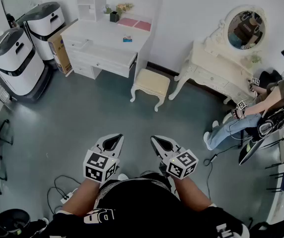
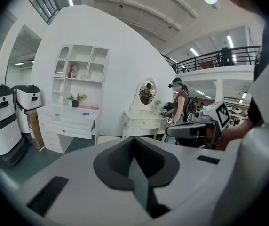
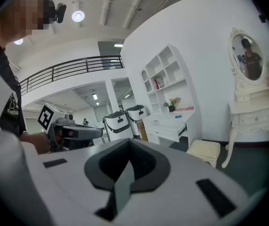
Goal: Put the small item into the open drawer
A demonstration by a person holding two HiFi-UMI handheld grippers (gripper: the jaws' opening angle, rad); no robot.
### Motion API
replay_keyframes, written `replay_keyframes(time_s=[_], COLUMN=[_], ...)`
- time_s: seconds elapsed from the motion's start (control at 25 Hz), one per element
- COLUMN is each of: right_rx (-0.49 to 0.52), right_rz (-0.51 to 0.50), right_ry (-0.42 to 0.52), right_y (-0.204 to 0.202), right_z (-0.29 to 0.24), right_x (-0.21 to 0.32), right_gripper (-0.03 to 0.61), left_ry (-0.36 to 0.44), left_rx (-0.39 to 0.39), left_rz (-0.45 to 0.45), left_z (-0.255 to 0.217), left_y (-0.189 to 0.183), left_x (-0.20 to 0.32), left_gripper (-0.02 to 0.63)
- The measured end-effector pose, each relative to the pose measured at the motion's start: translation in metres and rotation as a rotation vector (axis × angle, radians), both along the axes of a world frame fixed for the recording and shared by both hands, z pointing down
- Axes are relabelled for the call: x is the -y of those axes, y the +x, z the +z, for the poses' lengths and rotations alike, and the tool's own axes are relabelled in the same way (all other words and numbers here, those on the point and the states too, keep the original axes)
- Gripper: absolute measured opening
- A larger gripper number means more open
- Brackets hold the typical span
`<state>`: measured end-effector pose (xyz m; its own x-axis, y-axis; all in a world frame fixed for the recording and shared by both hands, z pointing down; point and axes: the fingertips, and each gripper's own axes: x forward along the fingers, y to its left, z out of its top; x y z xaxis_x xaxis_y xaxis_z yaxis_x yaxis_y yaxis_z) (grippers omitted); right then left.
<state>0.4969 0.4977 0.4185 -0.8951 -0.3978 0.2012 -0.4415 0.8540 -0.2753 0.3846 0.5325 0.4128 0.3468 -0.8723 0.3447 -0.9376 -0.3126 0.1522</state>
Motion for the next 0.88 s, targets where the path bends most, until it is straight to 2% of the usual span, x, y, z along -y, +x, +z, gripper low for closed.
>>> replay_keyframes(time_s=[0.44,0.52,0.64,0.88], right_rx=[0.011,0.035,0.021,0.013], right_rz=[0.000,0.007,0.016,-0.036], right_ry=[0.003,0.017,0.056,0.030], right_y=[-0.005,-0.008,-0.012,-0.023], right_z=[-0.001,-0.007,-0.010,-0.007], right_x=[-0.003,-0.004,-0.007,-0.020], right_gripper=[0.005,0.006,0.008,0.008], left_ry=[0.008,0.002,-0.007,-0.029], left_rx=[-0.009,-0.017,-0.022,0.008], left_rz=[-0.007,-0.009,-0.011,-0.006], left_z=[-0.005,-0.004,-0.001,0.006], left_y=[-0.006,-0.008,-0.009,-0.010], left_x=[-0.004,-0.004,-0.006,-0.012], left_gripper=[0.014,0.014,0.014,0.014])
